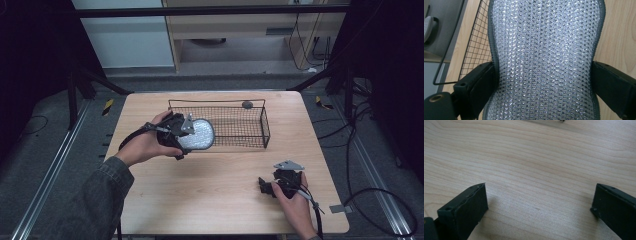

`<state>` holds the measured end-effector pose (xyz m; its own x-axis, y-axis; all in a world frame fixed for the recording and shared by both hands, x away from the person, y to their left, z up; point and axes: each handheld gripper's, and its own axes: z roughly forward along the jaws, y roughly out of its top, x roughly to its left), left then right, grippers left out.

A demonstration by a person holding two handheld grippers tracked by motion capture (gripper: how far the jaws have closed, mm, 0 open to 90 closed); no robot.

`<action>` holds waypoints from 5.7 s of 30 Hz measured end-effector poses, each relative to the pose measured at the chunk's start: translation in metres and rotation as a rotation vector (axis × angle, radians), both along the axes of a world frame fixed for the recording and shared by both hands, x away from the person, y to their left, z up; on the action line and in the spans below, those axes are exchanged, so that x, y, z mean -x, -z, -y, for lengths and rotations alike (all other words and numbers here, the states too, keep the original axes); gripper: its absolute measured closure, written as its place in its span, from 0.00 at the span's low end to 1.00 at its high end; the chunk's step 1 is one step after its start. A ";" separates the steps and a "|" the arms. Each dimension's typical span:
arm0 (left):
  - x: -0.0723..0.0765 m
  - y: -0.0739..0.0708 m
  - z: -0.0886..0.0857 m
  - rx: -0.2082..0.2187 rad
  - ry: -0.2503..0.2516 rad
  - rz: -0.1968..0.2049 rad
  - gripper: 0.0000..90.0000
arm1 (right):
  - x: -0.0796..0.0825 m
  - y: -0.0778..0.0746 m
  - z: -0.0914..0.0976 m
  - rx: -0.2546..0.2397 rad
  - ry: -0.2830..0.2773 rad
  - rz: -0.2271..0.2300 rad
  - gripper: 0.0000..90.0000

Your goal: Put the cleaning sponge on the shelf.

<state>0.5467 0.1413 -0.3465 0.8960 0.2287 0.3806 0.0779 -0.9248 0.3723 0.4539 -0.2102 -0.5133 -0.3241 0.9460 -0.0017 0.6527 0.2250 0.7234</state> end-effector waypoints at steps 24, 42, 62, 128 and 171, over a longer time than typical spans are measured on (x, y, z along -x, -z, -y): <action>-0.046 -0.022 0.011 -0.018 0.049 0.025 0.07 | 0.003 0.000 0.000 0.004 -0.002 0.003 0.01; -0.075 -0.022 0.023 -0.014 0.042 0.091 0.07 | 0.006 0.000 0.001 0.009 -0.013 0.003 0.01; -0.102 0.015 0.009 -0.055 0.027 0.053 0.07 | 0.006 0.000 0.000 0.001 -0.006 0.001 0.01; -0.071 0.019 0.020 0.060 -0.010 0.018 0.19 | 0.006 0.000 0.000 -0.004 -0.006 -0.001 0.01; -0.014 0.025 0.044 0.128 -0.020 0.033 0.06 | 0.006 0.000 0.000 -0.003 -0.006 -0.001 0.01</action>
<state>0.5612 0.0969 -0.3718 0.8782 0.2950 0.3764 0.0817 -0.8681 0.4896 0.4478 -0.2102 -0.5132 -0.3299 0.9440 0.0010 0.6521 0.2271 0.7233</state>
